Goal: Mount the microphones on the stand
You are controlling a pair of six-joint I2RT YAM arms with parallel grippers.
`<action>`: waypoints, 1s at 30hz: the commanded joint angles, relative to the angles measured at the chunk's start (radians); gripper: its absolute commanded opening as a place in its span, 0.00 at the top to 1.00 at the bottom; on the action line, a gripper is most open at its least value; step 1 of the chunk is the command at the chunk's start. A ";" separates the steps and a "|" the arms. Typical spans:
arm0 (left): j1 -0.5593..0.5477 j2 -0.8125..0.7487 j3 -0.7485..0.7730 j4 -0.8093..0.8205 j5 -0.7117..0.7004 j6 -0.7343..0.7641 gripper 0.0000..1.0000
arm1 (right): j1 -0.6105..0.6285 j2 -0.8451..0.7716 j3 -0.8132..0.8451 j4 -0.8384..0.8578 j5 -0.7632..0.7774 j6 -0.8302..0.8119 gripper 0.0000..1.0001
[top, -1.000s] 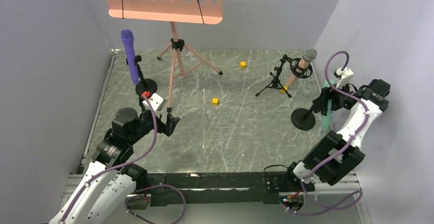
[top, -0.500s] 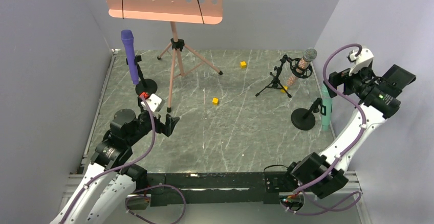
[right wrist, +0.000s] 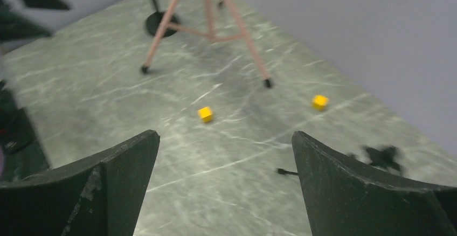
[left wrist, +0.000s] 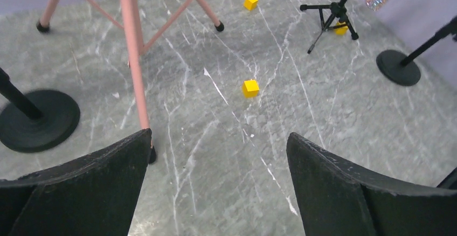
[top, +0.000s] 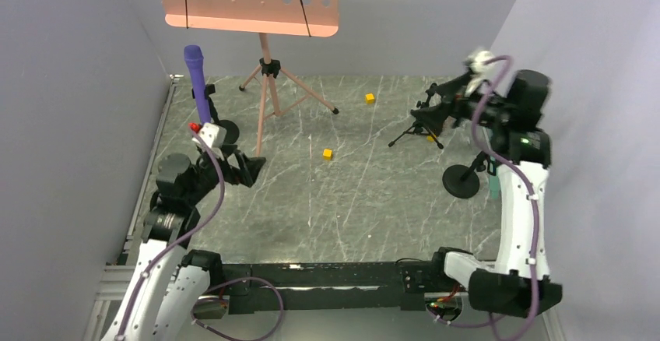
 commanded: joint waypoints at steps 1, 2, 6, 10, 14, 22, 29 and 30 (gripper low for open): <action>0.168 0.103 0.025 0.133 0.194 -0.220 0.01 | 0.318 0.009 -0.074 -0.079 0.307 -0.047 0.00; 0.200 0.108 0.027 0.132 0.213 -0.239 0.01 | 0.390 0.005 -0.115 -0.070 0.356 -0.057 0.00; 0.251 0.063 0.056 0.021 0.141 -0.155 0.01 | 0.558 0.012 -0.262 -0.034 0.471 -0.104 0.00; 0.250 0.003 0.078 -0.120 0.024 -0.052 0.01 | 0.563 -0.042 -0.410 0.118 0.610 -0.058 0.00; 0.250 -0.054 0.048 -0.180 0.003 -0.035 0.01 | 0.561 -0.093 -0.529 0.302 0.886 0.141 0.00; 0.250 -0.084 -0.010 -0.150 0.030 -0.094 0.01 | 0.547 -0.134 -0.639 0.385 0.942 0.197 0.00; 0.251 -0.092 -0.016 -0.126 0.056 -0.126 0.01 | 0.525 -0.151 -0.626 0.370 0.960 0.200 0.00; 0.250 -0.094 -0.019 -0.123 0.059 -0.131 0.01 | 0.524 -0.152 -0.626 0.369 0.958 0.198 0.00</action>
